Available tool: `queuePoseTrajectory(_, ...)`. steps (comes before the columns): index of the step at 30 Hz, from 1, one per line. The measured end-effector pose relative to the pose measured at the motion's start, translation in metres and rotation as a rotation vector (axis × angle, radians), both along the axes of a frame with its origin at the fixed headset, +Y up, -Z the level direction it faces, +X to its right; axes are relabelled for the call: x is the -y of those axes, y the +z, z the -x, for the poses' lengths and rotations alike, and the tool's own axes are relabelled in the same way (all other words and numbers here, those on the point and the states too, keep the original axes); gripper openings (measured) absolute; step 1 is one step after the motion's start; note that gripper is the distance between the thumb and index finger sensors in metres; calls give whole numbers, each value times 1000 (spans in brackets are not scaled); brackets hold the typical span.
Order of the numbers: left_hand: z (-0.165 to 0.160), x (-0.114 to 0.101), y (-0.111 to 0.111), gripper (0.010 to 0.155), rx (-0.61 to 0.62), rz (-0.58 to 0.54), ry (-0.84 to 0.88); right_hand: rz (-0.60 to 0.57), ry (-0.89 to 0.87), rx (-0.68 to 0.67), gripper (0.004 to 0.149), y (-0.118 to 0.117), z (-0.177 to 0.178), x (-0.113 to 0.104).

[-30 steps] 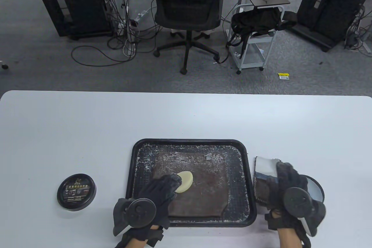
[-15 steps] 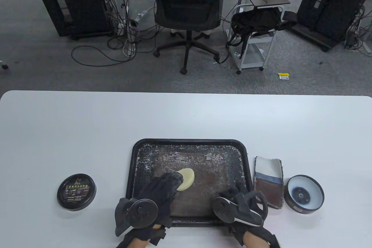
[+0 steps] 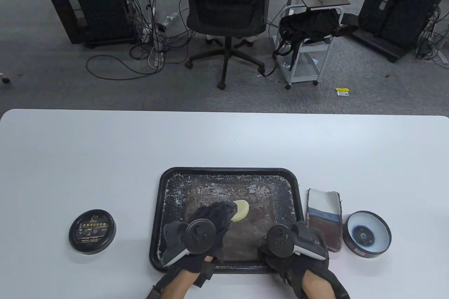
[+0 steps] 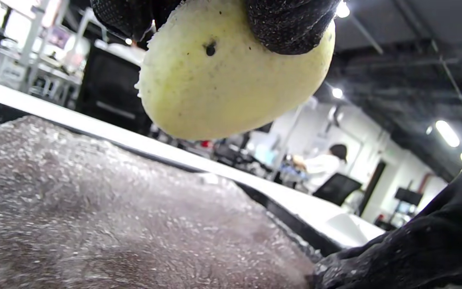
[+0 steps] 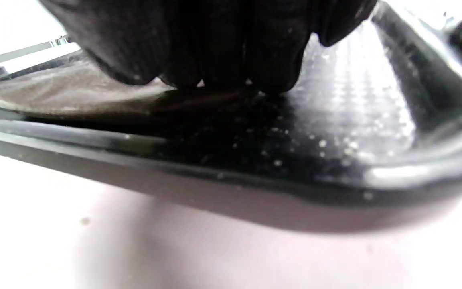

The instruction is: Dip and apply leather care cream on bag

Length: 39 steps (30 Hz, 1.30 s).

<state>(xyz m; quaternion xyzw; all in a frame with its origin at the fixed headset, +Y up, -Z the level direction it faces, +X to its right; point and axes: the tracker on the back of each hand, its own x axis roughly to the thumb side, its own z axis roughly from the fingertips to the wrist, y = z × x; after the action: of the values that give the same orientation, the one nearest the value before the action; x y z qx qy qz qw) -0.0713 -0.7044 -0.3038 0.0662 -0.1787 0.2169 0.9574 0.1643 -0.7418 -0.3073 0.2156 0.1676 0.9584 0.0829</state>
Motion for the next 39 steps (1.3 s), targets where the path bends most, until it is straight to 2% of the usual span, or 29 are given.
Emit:
queuePoseTrajectory(7, -34, -3, -30, 49, -18, 17, -13, 144, -217, 81, 52, -8, -27, 12)
queuePoseTrajectory(9, -46, -1, -39, 49, -24, 14, -38, 164, -233, 83, 53, -8, -29, 14)
queuePoseTrajectory(15, -87, 10, -62, 49, 0, -10, -167, 147, -204, 71, 54, -6, -26, 13)
queuePoseTrajectory(19, -115, 17, -72, 49, 26, -58, -344, 146, -201, 70, 54, -5, -25, 13)
queuePoseTrajectory(21, -127, 22, -76, 49, 41, -44, -400, 149, -206, 71, 54, -5, -25, 13)
queuePoseTrajectory(26, -142, 37, -80, 50, 87, 0, -477, 151, -210, 76, 54, -4, -25, 13)
queuePoseTrajectory(30, -147, 38, -75, 48, 88, -67, -618, 149, -212, 85, 54, -4, -25, 13)
queuePoseTrajectory(34, -145, 36, -68, 47, 45, -117, -687, 147, -202, 96, 53, -3, -24, 13)
queuePoseTrajectory(39, -132, 34, -63, 47, -16, -105, -709, 141, -187, 106, 53, -2, -22, 13)
